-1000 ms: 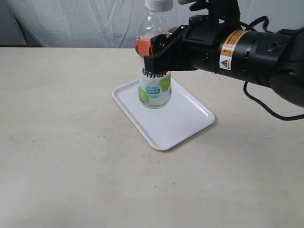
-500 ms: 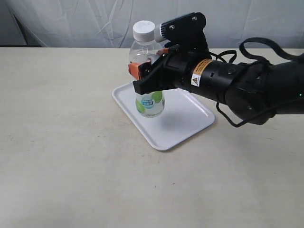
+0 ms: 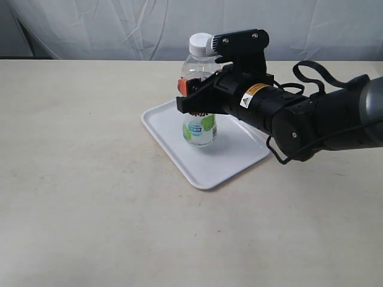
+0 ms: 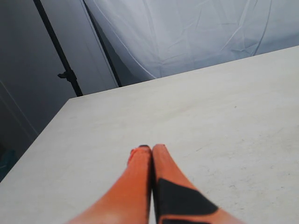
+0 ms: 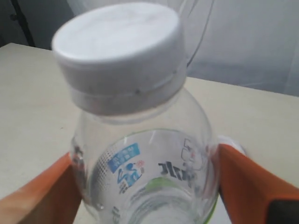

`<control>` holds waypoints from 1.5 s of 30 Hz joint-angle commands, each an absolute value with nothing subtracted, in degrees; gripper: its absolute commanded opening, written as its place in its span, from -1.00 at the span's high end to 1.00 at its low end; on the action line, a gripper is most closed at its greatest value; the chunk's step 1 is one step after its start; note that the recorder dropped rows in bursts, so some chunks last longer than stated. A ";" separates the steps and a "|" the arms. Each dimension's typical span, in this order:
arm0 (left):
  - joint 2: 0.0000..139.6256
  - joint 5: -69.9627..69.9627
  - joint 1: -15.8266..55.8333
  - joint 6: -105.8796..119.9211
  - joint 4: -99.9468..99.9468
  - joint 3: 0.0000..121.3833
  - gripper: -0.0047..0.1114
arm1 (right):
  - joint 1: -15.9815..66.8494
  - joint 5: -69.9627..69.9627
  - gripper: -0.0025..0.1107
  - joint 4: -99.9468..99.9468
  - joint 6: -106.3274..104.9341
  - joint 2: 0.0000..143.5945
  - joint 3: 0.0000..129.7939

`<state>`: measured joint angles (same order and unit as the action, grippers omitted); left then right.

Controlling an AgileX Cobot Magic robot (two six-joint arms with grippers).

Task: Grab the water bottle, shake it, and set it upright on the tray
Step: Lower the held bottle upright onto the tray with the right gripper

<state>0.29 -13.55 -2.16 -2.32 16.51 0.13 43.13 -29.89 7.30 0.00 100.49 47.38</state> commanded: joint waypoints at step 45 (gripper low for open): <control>0.00 -13.70 -2.17 -2.58 16.57 0.00 0.92 | 42.90 -23.61 -0.17 9.69 -0.56 101.52 47.81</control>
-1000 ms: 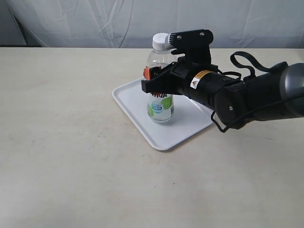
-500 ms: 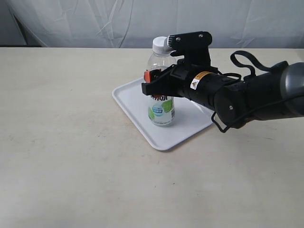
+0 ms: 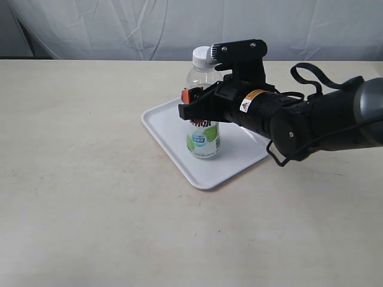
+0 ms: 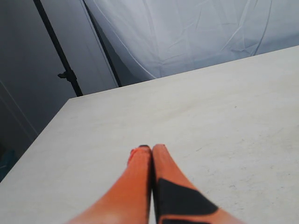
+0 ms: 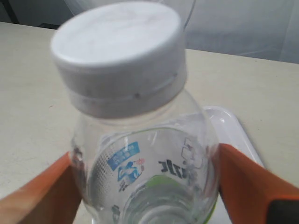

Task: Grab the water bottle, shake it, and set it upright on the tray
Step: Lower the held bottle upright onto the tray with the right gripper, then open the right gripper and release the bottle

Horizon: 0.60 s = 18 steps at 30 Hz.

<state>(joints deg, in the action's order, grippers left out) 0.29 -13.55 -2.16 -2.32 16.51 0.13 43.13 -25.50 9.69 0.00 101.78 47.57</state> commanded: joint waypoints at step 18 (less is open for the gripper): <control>0.00 -13.70 -2.17 -2.58 16.57 0.00 0.92 | 42.90 -21.85 -0.70 8.90 -0.67 100.72 47.81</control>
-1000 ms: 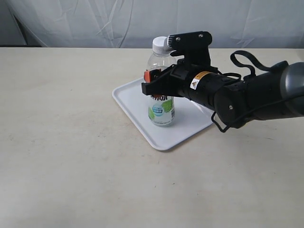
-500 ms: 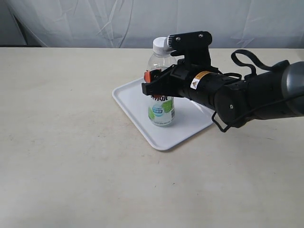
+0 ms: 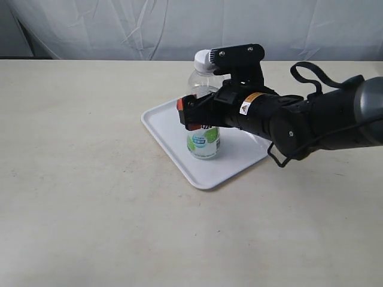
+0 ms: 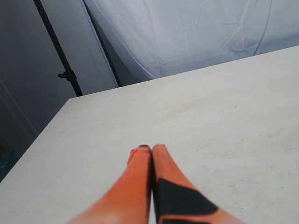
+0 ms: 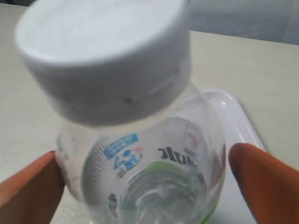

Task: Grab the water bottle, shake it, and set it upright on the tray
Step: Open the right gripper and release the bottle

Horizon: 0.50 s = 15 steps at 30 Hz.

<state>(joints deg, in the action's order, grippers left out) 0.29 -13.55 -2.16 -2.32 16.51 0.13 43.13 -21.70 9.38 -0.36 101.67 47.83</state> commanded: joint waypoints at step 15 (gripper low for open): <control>0.00 -13.70 -2.17 -2.58 16.57 0.00 0.92 | 42.90 -8.93 -0.70 1.31 -1.96 82.68 47.81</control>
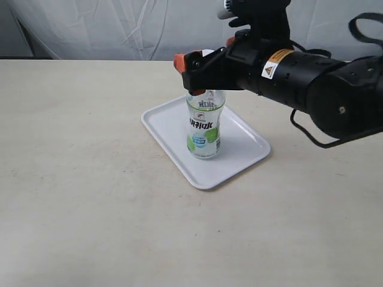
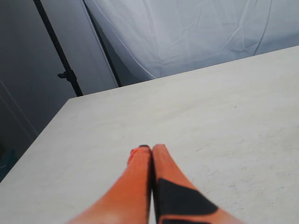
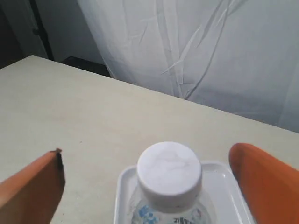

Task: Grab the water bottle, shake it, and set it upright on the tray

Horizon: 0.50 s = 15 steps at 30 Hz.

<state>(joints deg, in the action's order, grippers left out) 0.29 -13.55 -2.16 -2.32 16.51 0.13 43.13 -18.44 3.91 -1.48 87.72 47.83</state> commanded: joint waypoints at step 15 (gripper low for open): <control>0.00 -13.70 -2.17 -2.58 16.57 0.00 0.92 | 46.81 29.42 0.91 6.07 -1.53 59.09 47.81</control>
<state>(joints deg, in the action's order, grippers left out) 0.29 -13.55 -2.16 -2.32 16.51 0.13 46.55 26.66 5.55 -1.41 60.44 47.83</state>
